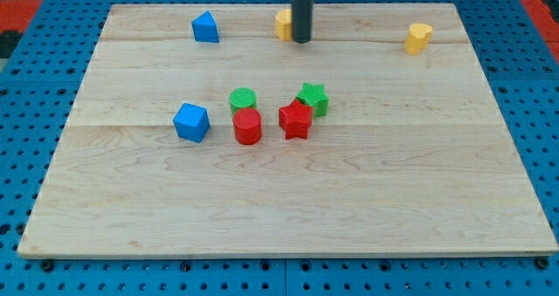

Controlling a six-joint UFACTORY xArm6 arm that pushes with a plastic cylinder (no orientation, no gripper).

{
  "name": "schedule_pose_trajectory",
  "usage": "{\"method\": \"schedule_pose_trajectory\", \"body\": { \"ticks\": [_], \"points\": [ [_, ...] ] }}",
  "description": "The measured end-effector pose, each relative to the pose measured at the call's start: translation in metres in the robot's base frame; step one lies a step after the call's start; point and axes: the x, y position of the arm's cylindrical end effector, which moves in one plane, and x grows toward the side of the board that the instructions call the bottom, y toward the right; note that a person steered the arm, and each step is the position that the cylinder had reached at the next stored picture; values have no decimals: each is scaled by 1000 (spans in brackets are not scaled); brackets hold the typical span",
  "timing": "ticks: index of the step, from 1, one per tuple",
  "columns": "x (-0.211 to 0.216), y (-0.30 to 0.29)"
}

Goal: Move the yellow heart towards the top center

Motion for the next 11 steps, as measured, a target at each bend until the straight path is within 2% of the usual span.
{"method": "schedule_pose_trajectory", "body": {
  "ticks": [1, 2, 3, 5, 6, 7, 8, 9, 10, 11],
  "points": [
    [-37, 102],
    [-13, 174],
    [47, 164],
    [61, 212],
    [95, 153],
    [70, 106],
    [22, 126],
    [-13, 112],
    [-5, 102],
    [-43, 168]
  ]
}}
